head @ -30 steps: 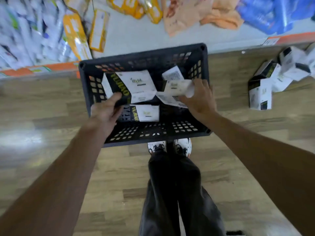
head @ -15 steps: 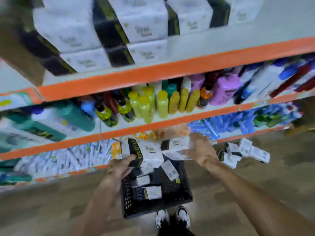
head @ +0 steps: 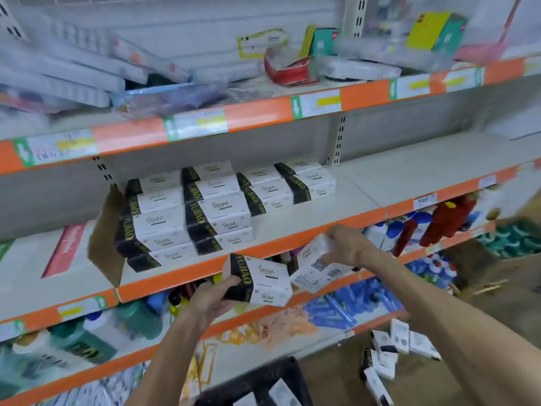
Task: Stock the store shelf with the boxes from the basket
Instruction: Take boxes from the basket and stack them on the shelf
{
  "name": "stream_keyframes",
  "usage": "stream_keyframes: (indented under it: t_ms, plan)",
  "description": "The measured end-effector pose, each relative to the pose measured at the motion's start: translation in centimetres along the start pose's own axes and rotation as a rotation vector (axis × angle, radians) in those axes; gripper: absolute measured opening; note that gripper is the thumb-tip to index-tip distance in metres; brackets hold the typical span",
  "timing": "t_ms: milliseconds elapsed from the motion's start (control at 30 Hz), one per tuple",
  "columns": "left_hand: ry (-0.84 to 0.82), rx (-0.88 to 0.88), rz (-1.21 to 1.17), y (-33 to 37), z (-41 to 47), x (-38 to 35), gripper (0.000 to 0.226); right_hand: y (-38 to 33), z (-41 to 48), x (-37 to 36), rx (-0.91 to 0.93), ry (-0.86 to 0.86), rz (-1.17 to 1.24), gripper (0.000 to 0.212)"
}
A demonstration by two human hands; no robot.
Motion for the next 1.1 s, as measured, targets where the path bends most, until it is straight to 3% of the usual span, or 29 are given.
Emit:
stream_keyframes:
  t_ms: [133,367,700,900,1033,1100]
  plan:
    - [-0.039,-0.015,-0.038,2.5,-0.2,-2.8,0.031,2.6,1.0,3.2,-0.013,0.023,0.036,0.066]
    - [-0.018,-0.105,-0.153,6.7,1.7,-9.4,0.030,9.0,5.2,9.5,-0.036,0.125,0.064,0.067]
    - [0.239,-0.125,-0.349,9.5,4.3,-15.9,0.026,15.6,12.6,15.3,0.058,0.226,0.225,0.074]
    - [0.364,-0.174,-0.330,9.1,5.5,-15.2,0.039,16.7,14.0,14.3,0.248,0.260,0.134,0.067]
    - [0.449,-0.182,-0.295,8.3,6.4,-15.4,0.027,18.6,14.0,12.8,0.423,0.226,0.258,0.060]
    - [0.521,-0.184,-0.149,7.9,6.7,-15.2,0.026,20.3,14.1,11.5,0.444,0.247,0.229,0.059]
Point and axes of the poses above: each hand's wrist, its own z-axis towards the middle knuckle, its own x-axis out of the back of the hand, y = z × x, the point moved 5 cm from there along z, towards the middle knuckle, and after that the axes turned 1 degree about -x, right-handed, at the moved point
